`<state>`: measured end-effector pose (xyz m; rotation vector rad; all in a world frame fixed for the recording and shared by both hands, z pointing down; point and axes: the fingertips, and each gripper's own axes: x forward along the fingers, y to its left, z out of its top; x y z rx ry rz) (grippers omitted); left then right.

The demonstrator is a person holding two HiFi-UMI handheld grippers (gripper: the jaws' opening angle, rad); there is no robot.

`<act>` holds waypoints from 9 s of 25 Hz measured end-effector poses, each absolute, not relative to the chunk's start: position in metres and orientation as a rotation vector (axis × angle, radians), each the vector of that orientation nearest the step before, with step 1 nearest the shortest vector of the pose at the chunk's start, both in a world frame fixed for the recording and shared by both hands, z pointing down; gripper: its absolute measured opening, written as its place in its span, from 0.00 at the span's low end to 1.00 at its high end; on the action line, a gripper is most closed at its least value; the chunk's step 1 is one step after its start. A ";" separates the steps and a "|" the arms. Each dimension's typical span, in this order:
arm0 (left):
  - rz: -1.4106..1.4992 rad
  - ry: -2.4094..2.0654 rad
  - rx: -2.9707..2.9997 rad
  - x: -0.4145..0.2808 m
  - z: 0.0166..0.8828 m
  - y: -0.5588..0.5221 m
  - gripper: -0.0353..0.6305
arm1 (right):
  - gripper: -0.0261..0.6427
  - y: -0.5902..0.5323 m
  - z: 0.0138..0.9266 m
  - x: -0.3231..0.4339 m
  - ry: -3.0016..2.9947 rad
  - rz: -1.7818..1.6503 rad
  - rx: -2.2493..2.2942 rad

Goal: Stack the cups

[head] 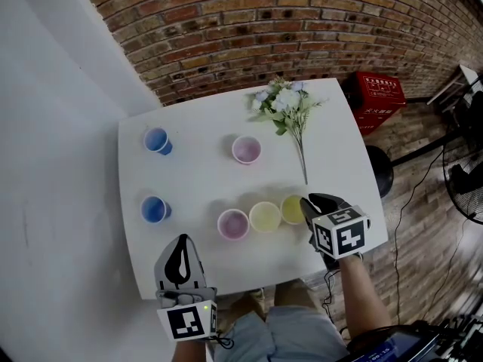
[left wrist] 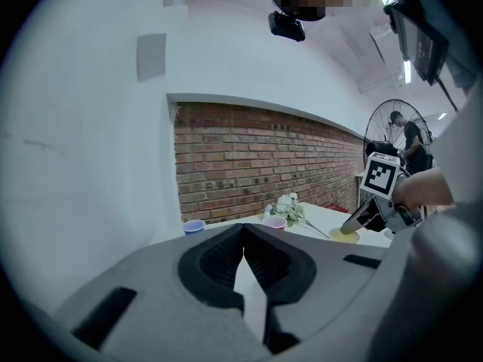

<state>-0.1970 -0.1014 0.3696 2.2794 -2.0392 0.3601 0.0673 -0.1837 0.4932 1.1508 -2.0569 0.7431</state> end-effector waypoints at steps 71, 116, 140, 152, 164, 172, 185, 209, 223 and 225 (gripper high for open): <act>0.400 -2.388 1.849 -0.181 0.353 -0.037 0.07 | 0.09 -0.282 0.382 -0.053 -2.304 0.367 0.256; 0.305 -2.345 2.000 -0.145 0.341 0.057 0.07 | 0.09 -0.164 0.396 0.004 -2.153 0.540 0.217; 0.306 -2.331 1.982 -0.151 0.352 0.053 0.07 | 0.09 -0.174 0.415 0.005 -2.142 0.553 0.237; 0.302 -2.336 1.974 -0.155 0.353 0.056 0.07 | 0.09 -0.172 0.418 0.002 -2.147 0.661 0.220; 0.305 -2.342 1.966 -0.159 0.352 0.057 0.07 | 0.09 -0.174 0.426 0.002 -2.119 0.669 0.228; 0.298 -2.344 1.964 -0.162 0.353 0.058 0.07 | 0.09 -0.173 0.420 0.001 -2.121 0.666 0.218; 0.298 -2.341 1.964 -0.161 0.355 0.058 0.07 | 0.09 -0.174 0.427 0.004 -2.107 0.651 0.224; 0.281 -2.359 1.963 -0.162 0.347 0.062 0.07 | 0.23 -0.180 0.396 0.006 -2.195 0.568 0.221; 0.233 -2.463 1.965 -0.151 0.310 0.114 0.07 | 0.21 -0.126 0.283 -0.011 -2.460 0.448 0.287; 0.229 -2.481 1.948 -0.149 0.306 0.122 0.07 | 0.21 -0.105 0.271 -0.022 -2.498 0.445 0.242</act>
